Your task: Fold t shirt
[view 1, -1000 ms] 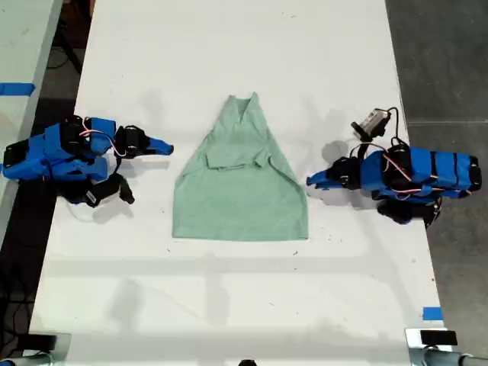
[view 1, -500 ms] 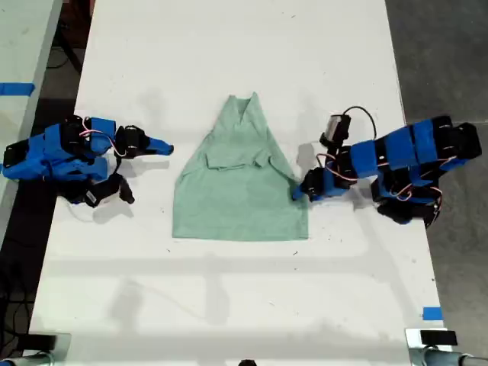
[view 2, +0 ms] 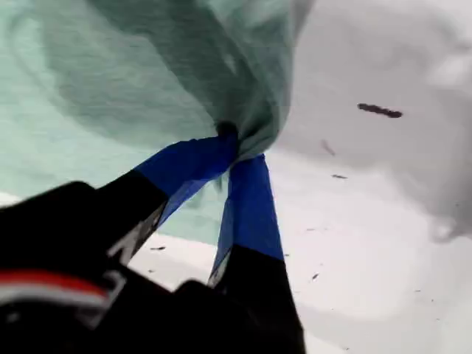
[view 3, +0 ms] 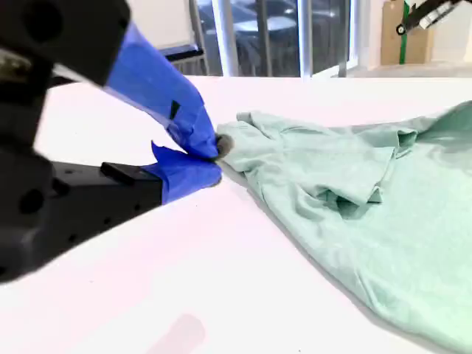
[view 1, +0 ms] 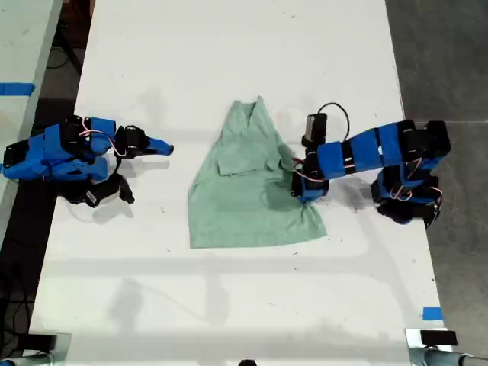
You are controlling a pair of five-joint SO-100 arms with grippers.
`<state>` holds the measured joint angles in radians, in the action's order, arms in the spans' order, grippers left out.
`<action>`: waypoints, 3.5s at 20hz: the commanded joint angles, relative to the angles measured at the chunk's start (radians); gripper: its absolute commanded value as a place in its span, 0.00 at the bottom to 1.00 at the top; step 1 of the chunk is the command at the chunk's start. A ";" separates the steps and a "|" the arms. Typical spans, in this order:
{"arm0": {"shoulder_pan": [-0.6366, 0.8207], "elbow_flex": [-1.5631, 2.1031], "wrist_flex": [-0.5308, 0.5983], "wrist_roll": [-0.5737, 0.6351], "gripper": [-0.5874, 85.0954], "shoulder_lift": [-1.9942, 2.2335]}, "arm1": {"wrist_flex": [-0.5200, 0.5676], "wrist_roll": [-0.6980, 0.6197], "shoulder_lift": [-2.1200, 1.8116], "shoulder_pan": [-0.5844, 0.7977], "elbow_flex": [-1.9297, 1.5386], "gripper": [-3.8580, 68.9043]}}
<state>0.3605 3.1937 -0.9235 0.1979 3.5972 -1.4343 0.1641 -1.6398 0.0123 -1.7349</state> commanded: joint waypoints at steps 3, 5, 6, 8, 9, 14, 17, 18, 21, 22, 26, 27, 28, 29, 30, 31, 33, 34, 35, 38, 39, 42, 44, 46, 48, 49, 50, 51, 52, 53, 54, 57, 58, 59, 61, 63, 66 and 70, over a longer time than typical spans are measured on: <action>0.005 0.008 0.000 -0.014 0.00 0.009 | -0.041 -0.209 0.091 -0.026 0.471 0.03; 0.005 0.008 0.000 -0.014 0.00 0.009 | -0.006 -0.276 0.227 -0.038 0.644 0.03; 0.005 0.008 0.000 -0.014 0.00 0.009 | 0.031 -0.301 0.278 -0.041 0.690 0.03; 0.003 0.008 0.000 -0.014 0.00 0.009 | 0.109 -0.310 0.318 -0.038 0.698 0.06; 0.003 0.008 0.000 -0.012 0.00 0.009 | 0.127 -0.310 0.321 -0.037 0.698 0.13; 0.003 0.006 0.000 -0.012 0.00 0.009 | 0.048 -0.233 0.209 -0.014 0.655 0.28; 0.003 0.006 0.000 -0.012 0.00 0.009 | -0.124 -0.204 0.081 0.008 0.557 0.06; 0.003 0.006 0.000 -0.012 0.00 0.009 | -0.130 -0.192 0.006 0.012 0.457 0.05; 0.002 0.006 0.000 -0.012 0.00 0.009 | -0.008 -0.164 -0.291 0.029 0.009 0.05; 0.003 0.006 0.000 -0.012 0.00 0.009 | 0.095 -0.149 -0.417 0.032 -0.173 0.05; 0.003 0.006 -0.002 -0.017 0.00 0.009 | 0.509 -0.084 -0.891 0.052 -0.899 0.05; 0.005 0.006 -0.002 -0.015 0.00 0.009 | 0.566 -0.078 -1.002 0.066 -1.032 0.05; 0.002 0.006 -0.002 -0.017 0.00 0.009 | 0.606 -0.083 -1.118 0.071 -1.143 0.05; -0.002 0.008 -0.002 -0.020 0.00 0.009 | 0.607 -0.081 -1.261 0.071 -1.235 0.05; -0.003 0.008 -0.002 -0.020 0.00 0.009 | 0.541 -0.067 -1.442 0.067 -1.310 0.08; -0.002 0.008 0.000 -0.018 0.00 0.009 | 0.411 -0.066 -1.677 0.064 -1.374 0.08; 0.000 0.008 0.002 -0.017 0.00 0.009 | 0.161 -0.014 -1.870 0.075 -1.381 0.08; -0.003 0.008 0.002 -0.018 0.00 0.009 | 0.172 -0.018 -1.864 0.066 -1.381 0.08; -0.003 0.008 0.000 -0.018 0.00 0.009 | 0.176 -0.014 -1.864 0.064 -1.381 0.08; -0.003 0.008 0.002 -0.020 0.00 0.009 | 0.166 -0.002 -1.864 0.063 -1.381 0.08; -0.003 0.008 0.002 -0.020 0.00 0.009 | 0.166 0.000 -1.864 0.064 -1.381 0.08; -0.002 0.008 0.002 -0.020 0.00 0.009 | 0.164 0.003 -1.864 0.064 -1.381 0.08; -0.005 0.008 0.002 -0.020 0.00 0.009 | 0.164 0.005 -1.864 0.064 -1.381 0.08; -0.003 0.008 0.002 -0.020 0.00 0.009 | 0.164 0.006 -1.864 0.063 -1.381 0.08; -0.005 0.008 0.002 -0.020 0.00 0.009 | 0.164 0.006 -1.864 0.063 -1.381 0.08; -0.002 0.008 0.002 -0.020 0.00 0.009 | 0.164 0.006 -1.864 0.063 -1.381 0.08; -0.002 0.008 0.002 -0.020 0.00 0.009 | 0.164 0.006 -1.864 0.063 -1.381 0.08; -0.003 0.008 0.002 -0.020 0.00 0.009 | 0.164 0.006 -1.864 0.063 -1.381 0.08; -0.003 0.009 0.002 -0.020 0.00 0.009 | 0.164 0.006 -1.864 0.063 -1.381 0.08; -0.003 0.009 0.002 -0.020 0.00 0.009 | 0.164 0.006 -1.864 0.063 -1.381 0.08; -0.002 0.009 0.002 -0.020 0.00 0.009 | 0.164 0.006 -1.864 0.063 -1.381 0.08; -0.003 0.009 0.002 -0.020 0.00 0.009 | 0.164 0.006 -1.864 0.063 -1.381 0.08; -0.002 0.009 0.002 -0.020 0.00 0.009 | 0.164 0.006 -1.864 0.063 -1.381 0.08; -0.002 0.009 0.002 -0.020 0.00 0.009 | 0.164 0.006 -1.864 0.063 -1.381 0.08; -0.003 0.009 0.002 -0.020 0.00 0.009 | 0.164 0.006 -1.864 0.063 -1.381 0.08; -0.002 0.009 0.002 -0.020 0.00 0.009 | 0.164 0.005 -1.864 0.063 -1.381 0.08; -0.003 0.009 0.002 -0.021 0.00 0.009 | 0.164 0.005 -1.864 0.063 -1.381 0.08; -0.003 0.009 0.002 -0.021 0.00 0.009 | 0.164 0.003 -1.865 0.063 -1.381 0.08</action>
<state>0.3605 3.1937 -0.9235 0.1902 3.5972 -1.2655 0.1580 -3.4898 0.0767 -3.0588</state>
